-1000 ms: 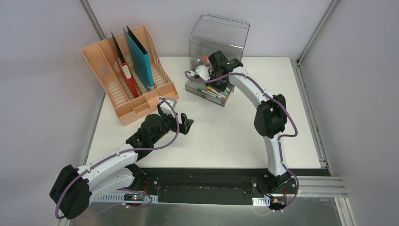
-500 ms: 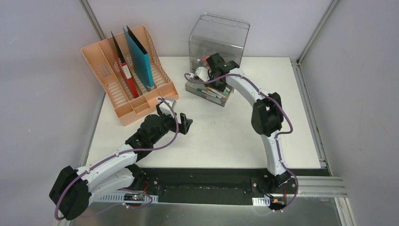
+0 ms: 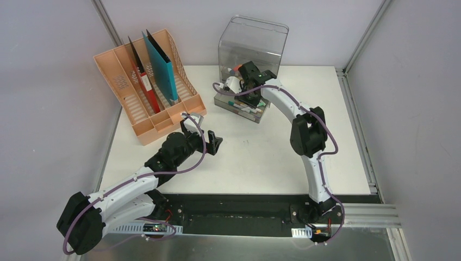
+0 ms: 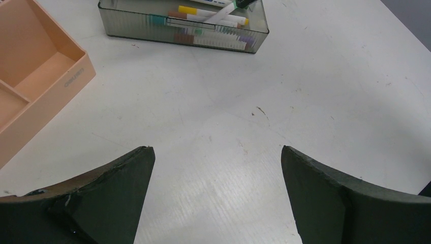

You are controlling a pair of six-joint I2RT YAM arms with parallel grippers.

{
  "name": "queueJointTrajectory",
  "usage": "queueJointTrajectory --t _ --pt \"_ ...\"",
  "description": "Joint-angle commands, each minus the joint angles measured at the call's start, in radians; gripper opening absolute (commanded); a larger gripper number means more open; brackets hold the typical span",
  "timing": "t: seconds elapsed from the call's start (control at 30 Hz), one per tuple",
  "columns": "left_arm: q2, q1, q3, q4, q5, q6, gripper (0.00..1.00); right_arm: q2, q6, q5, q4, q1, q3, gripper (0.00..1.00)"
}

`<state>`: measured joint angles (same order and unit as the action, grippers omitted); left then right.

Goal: Organize the desk
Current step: Place the stationery in the drawer, then close the drawer in the storage box.

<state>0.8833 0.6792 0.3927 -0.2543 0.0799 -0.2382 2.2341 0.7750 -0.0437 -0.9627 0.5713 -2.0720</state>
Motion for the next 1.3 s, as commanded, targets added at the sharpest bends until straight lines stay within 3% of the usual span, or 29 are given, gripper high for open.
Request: queueJointTrajectory --t 0.0,0.37,0.53,0.7,0.77,1.27 --pt "0.006 -0.004 -0.006 -0.041 0.007 -0.002 0.99 -0.116 -0.084 0.116 0.004 0.006 -0.008 0.36" --pt "0.043 -0.004 0.009 -0.065 -0.004 -0.025 0.99 -0.256 -0.216 0.528 0.022 0.006 0.129 0.32" --pt "0.037 -0.005 -0.008 -0.084 0.053 -0.087 0.99 -0.259 -0.236 0.633 0.045 0.010 0.166 0.29" --pt "0.040 -0.009 -0.003 -0.053 0.064 -0.110 0.99 -0.221 -0.236 0.584 0.065 0.018 0.180 0.17" --pt "0.040 -0.014 0.001 -0.037 0.064 -0.121 0.99 -0.201 -0.230 0.534 0.077 0.023 0.185 0.00" --pt "0.057 -0.046 0.015 0.014 0.061 -0.162 0.99 -0.074 -0.124 0.161 0.240 0.061 0.242 0.00"
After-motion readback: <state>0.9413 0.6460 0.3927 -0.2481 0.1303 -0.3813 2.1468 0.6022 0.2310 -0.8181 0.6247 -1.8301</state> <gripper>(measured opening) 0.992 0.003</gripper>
